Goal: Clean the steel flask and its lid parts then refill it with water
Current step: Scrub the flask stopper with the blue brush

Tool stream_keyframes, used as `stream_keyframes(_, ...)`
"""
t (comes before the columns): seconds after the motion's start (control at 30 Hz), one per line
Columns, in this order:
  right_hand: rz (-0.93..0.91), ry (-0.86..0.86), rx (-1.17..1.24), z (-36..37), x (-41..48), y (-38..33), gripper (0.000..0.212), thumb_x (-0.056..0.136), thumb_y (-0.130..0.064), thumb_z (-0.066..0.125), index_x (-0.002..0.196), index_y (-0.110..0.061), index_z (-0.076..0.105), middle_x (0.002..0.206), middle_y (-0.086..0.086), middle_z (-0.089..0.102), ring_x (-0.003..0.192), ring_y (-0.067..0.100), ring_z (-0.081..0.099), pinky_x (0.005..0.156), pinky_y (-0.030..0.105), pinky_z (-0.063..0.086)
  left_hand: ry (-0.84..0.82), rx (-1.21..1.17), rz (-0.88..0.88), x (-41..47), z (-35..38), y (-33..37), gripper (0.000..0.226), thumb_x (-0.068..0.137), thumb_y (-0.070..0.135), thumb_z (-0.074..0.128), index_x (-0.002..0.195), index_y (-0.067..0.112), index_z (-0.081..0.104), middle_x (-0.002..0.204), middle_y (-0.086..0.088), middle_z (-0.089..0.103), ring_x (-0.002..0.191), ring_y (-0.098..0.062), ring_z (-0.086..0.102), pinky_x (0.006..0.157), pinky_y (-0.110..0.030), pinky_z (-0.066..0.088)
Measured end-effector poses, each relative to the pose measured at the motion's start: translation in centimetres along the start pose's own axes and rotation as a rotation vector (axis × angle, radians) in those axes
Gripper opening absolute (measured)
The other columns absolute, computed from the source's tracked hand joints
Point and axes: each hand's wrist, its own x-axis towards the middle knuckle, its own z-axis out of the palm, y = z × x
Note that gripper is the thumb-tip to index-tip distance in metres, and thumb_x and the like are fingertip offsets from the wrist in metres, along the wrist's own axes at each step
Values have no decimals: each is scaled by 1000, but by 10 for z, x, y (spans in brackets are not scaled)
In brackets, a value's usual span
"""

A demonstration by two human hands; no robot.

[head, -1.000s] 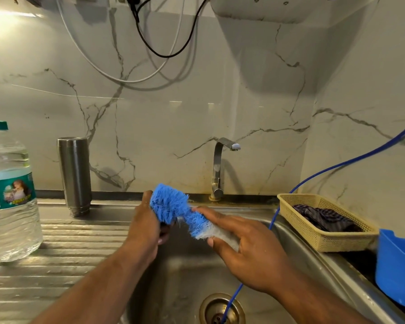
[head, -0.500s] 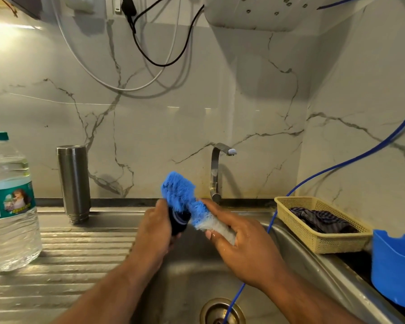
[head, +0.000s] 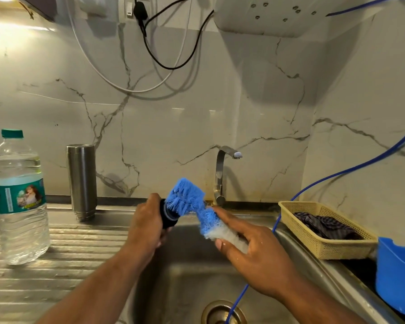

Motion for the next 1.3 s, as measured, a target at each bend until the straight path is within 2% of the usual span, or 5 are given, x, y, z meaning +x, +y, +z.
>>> stream_keyframes(0.47, -37, 13, -146, 10, 8, -11, 68, 98, -42, 60, 141, -76, 20, 138, -32, 56, 124, 0, 56, 105, 32, 50, -123, -253, -292, -13, 19, 0, 54, 109, 47, 21, 91, 10, 57, 61, -7, 54, 42, -10, 31, 35, -21, 27)
stream_keyframes(0.63, 34, -28, -222, -3, 1, 3, 67, 97, -47, 60, 138, -80, 18, 137, -33, 56, 119, -7, 54, 103, 25, 49, 32, -446, -443, 1, -4, -4, 47, 106, 41, 32, 107, 7, 65, 70, -13, 66, 51, -14, 54, 40, -22, 44)
stream_keyframes(0.9, 16, -1, -241, -11, 4, 5, 66, 97, -47, 60, 136, -81, 18, 139, -38, 51, 121, -12, 50, 104, 17, 44, -47, 152, -58, 1, -4, -16, 57, 67, 31, 92, 116, 23, 63, 103, 3, 71, 90, -9, 68, 71, -19, 54)
stream_keyframes(1.13, 60, 23, -285, -6, 7, 14, 63, 99, -50, 56, 138, -79, 16, 141, -27, 55, 116, -7, 53, 96, 17, 46, -162, 363, 183, -6, -3, -16, 50, 71, 33, 91, 114, 39, 68, 102, 19, 73, 99, 9, 63, 85, -14, 49)
stream_keyframes(1.3, 13, -19, -352, -2, 4, 8, 63, 99, -51, 54, 124, -88, 9, 142, -30, 52, 115, -9, 49, 93, 10, 37, -171, 337, 167, -5, -1, -18, 38, 74, 28, 89, 108, 28, 72, 96, 7, 76, 92, -8, 72, 84, -36, 62)
